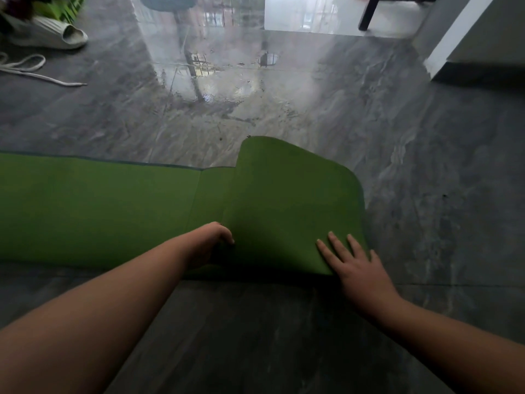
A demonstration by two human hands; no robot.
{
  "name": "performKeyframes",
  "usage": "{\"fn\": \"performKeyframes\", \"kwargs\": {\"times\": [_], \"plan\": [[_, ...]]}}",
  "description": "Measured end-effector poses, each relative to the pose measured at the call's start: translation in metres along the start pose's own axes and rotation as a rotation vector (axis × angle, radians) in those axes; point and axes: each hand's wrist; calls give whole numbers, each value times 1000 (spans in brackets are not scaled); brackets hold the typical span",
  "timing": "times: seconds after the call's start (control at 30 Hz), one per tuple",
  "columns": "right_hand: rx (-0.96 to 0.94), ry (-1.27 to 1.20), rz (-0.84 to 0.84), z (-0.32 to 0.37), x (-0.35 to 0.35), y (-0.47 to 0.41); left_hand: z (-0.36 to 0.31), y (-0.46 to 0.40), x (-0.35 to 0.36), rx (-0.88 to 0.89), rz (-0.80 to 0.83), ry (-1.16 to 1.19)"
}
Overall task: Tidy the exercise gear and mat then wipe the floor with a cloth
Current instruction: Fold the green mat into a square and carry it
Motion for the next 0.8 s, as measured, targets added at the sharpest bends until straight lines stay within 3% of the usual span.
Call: {"fn": "performKeyframes", "kwargs": {"times": [0.1,0.23,0.33,0.47,0.53,0.63,0.8], "plan": [[-2,115,-11,-1,0,1,-1,-5,1,-73,172,90],[21,103,47,3,13,9,2,-21,14,100,-154,-115],[-82,42,-49,16,3,3,6,-26,19,238,-256,-340],[-220,-102,-166,45,-35,-19,8,-18,29,331,-334,-424],[-202,-181,-227,62,-52,-35,11,-16,33,367,-301,-368],[-95,-275,-168,85,-65,-60,15,-16,37,353,-182,-169],[-112,-211,-82,114,-56,-67,5,-10,38,83,-68,255]]}}
Point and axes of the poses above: each hand's wrist, its own y-axis away from the middle knuckle, its own x-axis out of the palm, z = x × y, and after that the axes turned 10 degrees about y, right-handed
